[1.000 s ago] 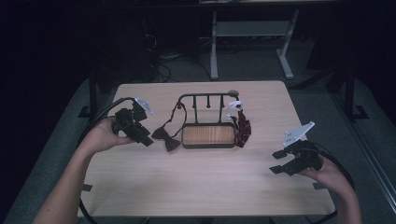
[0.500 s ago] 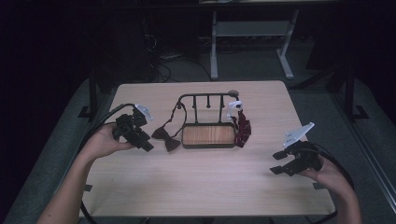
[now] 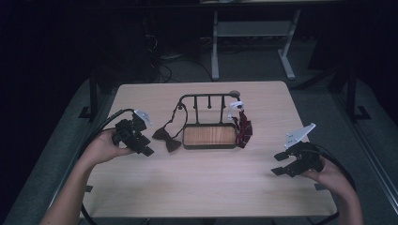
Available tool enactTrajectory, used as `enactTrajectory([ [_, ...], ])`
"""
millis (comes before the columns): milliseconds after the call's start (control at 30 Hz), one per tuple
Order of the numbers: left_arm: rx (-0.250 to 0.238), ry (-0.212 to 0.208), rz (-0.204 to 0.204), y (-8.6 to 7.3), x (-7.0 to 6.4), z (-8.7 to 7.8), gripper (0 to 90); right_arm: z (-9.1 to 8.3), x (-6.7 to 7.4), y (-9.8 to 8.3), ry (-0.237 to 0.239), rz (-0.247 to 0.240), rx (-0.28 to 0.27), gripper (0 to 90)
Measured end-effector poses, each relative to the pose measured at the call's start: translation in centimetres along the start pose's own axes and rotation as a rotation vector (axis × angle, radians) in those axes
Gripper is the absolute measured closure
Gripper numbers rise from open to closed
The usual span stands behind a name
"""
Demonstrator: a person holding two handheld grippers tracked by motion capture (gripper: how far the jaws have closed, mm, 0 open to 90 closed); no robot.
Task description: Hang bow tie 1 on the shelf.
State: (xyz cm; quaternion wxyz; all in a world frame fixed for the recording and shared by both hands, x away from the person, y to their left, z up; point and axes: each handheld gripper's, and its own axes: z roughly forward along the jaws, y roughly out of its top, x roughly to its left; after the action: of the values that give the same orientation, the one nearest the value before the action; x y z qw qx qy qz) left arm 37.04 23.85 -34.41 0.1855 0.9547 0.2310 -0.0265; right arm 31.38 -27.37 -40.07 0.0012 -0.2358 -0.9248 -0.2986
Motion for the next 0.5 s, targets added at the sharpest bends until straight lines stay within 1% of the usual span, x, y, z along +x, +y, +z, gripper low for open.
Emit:
enactTrajectory([
  [67,0.008,0.002,-0.001,-0.2,0.0,0.2,47.4,0.0,0.0,0.0,0.000,0.002,0.001,38.8],
  [100,0.003,-0.002,-0.005,-0.3,-0.1,0.4,46.9,0.0,0.0,0.0,0.002,0.002,0.001,38.9],
  [267,0.006,0.000,0.002,-0.9,-0.4,1.0,46.8,0.2,-0.1,-0.1,0.002,0.003,0.004,38.9],
  [333,0.004,0.006,-0.004,-1.0,-0.6,1.3,46.3,0.2,-0.1,-0.1,0.002,0.004,0.004,38.9],
  [500,-0.004,0.004,0.002,-1.4,-0.9,1.7,45.5,0.3,-0.2,-0.2,0.006,0.007,0.003,39.0],
])
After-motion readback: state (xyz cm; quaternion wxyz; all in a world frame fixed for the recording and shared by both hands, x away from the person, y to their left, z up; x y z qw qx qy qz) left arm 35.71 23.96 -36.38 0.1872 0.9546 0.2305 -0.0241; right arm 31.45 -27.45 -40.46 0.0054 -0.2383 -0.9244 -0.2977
